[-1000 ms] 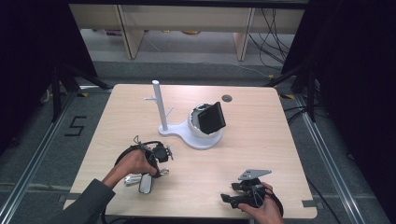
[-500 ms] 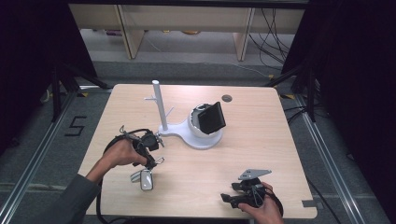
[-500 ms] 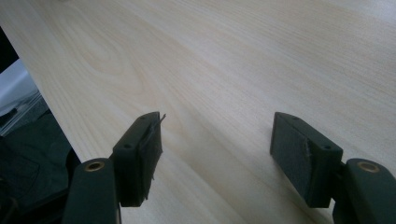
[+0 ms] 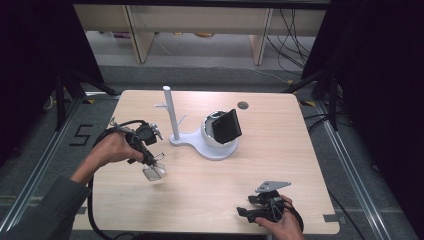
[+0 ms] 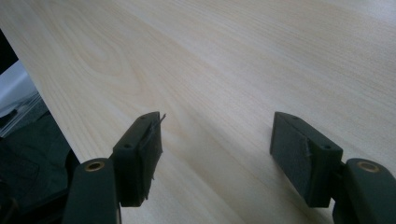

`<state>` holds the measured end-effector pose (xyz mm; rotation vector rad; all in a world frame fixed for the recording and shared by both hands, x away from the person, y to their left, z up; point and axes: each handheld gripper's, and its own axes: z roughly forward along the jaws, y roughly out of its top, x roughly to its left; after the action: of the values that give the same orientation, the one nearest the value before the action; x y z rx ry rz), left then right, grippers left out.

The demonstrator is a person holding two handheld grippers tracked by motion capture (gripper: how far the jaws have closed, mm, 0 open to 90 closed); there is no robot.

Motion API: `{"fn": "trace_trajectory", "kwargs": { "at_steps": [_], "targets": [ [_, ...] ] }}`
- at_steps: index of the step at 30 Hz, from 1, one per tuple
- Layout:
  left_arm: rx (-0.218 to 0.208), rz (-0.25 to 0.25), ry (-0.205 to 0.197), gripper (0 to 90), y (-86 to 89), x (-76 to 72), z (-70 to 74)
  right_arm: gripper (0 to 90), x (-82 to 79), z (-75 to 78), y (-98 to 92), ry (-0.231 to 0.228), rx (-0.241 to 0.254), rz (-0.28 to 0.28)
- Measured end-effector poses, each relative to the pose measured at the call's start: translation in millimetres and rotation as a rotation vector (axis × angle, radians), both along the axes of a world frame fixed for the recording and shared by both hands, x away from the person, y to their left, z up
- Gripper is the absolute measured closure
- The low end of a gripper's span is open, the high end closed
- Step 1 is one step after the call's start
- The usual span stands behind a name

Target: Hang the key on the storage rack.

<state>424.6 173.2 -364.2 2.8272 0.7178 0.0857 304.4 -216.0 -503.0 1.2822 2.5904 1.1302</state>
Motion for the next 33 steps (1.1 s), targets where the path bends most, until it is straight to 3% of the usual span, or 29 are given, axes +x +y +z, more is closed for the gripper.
{"fn": "trace_trajectory", "kwargs": {
  "at_steps": [8, 16, 22, 33],
  "targets": [
    [0.012, 0.025, -0.012, 75.5, 7.5, 3.6, 17.8, 34.6, -0.1, 0.0, 0.2, -0.001, -0.002, -0.001],
    [-0.024, 0.077, -0.044, 75.5, 17.2, 15.4, 47.4, 34.5, -0.1, 1.0, -0.8, 0.004, -0.004, -0.002],
    [-0.046, 0.103, -0.060, 75.5, 20.2, 24.5, 61.8, 34.5, 0.1, 3.3, -2.3, -0.005, 0.011, -0.015],
    [-0.071, 0.162, -0.070, 75.5, 21.1, 42.4, 74.4, 34.4, 0.3, 4.0, -2.3, -0.015, 0.016, -0.016]
  ]
}}
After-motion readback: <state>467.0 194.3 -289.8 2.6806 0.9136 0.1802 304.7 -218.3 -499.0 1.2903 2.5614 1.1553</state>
